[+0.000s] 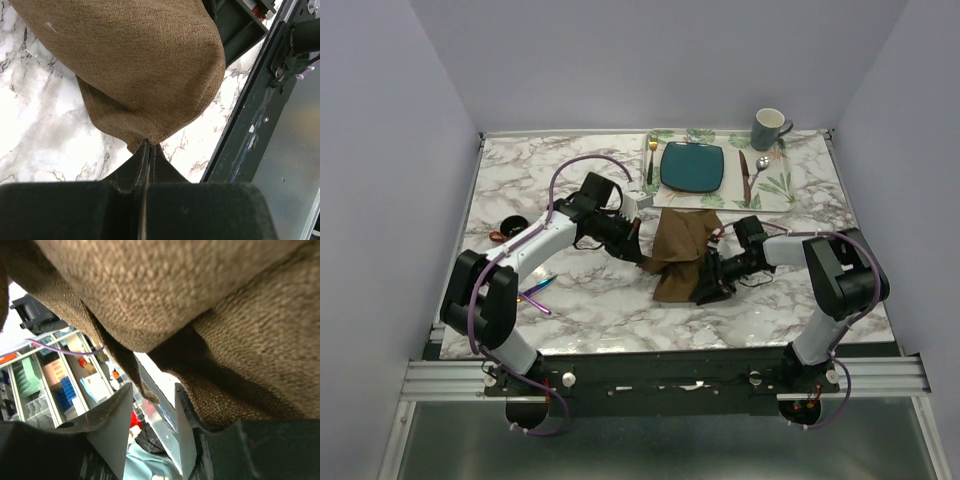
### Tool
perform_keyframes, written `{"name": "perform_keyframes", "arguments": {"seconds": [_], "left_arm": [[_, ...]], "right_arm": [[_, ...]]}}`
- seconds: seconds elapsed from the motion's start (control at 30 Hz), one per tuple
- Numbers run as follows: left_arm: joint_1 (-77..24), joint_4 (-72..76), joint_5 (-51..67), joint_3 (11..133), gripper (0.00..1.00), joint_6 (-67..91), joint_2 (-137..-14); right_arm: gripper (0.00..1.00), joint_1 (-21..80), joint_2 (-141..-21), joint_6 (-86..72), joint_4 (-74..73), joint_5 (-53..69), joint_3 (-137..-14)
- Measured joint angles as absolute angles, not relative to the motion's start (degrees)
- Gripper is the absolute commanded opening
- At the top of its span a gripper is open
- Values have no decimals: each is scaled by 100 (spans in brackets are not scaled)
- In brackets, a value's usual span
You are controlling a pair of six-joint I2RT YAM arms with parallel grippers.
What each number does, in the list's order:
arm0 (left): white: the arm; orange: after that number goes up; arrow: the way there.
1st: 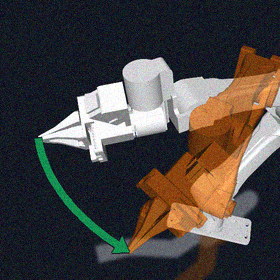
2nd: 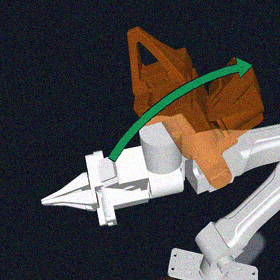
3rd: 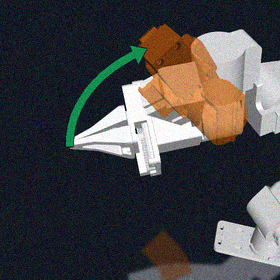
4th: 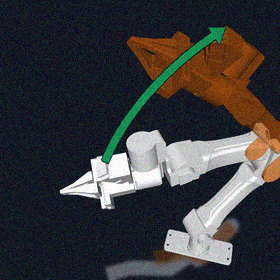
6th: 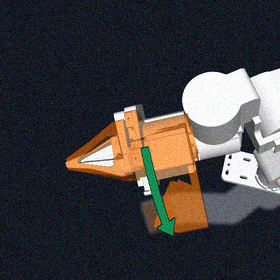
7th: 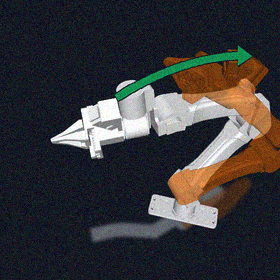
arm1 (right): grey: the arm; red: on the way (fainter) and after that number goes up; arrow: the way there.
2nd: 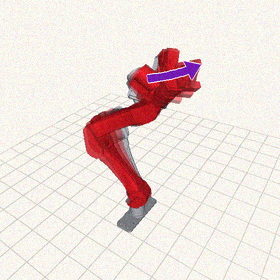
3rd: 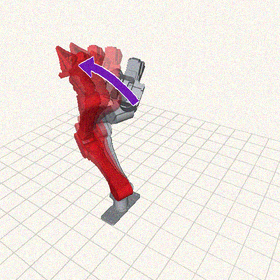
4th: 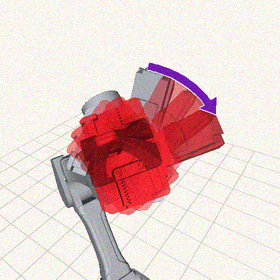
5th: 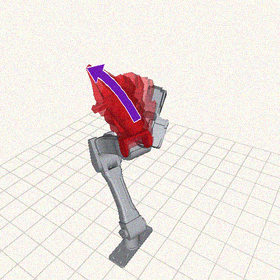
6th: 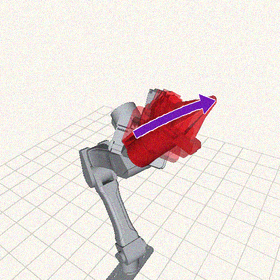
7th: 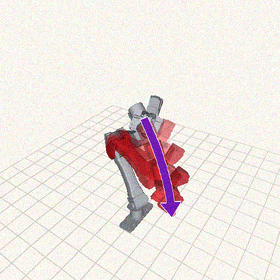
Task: Fold the napkin into a case and place the utensils inside
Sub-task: Pick up the crumpled napkin from the center of the board.
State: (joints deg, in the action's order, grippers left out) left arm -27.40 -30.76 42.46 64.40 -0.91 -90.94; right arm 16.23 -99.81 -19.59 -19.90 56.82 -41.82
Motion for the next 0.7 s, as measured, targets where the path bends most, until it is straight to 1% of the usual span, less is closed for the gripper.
{"name": "perform_keyframes", "arguments": {"seconds": [0.03,0.07,0.13,0.17,0.23,0.4,0.53,0.6,0.7], "left_arm": [[-2716,-3068,4261,6418,0,-80,-9076],[-2692,-3061,4274,6403,0,-73,-9063],[-2657,-3048,4296,6388,0,-64,-9048],[-2624,-3044,4322,6383,0,-58,-9041],[-2567,-3046,4359,6381,0,-34,-9021],[-2276,-3352,4342,6429,0,-106,-8919],[-1984,-3981,4128,6783,0,-447,-8689],[-1791,-4394,3962,7185,0,-701,-8552],[-1485,-4722,3627,7791,0,-919,-8270]], "right_arm": [[33,1623,-9998,-1999,-1951,5682,-4191],[23,1623,-10001,-2047,-1918,5682,-4193],[13,1623,-10001,-2130,-1857,5708,-4206],[6,1623,-9996,-2163,-1828,5754,-4219],[1,1623,-9959,-2200,-1822,5833,-4239],[1,1623,-9432,-1800,-2622,6023,-4567],[1,1564,-8796,-827,-3846,5931,-5269],[1,1406,-8427,-246,-4617,5551,-5754],[1,1083,-8044,172,-5166,5017,-6248]]}}
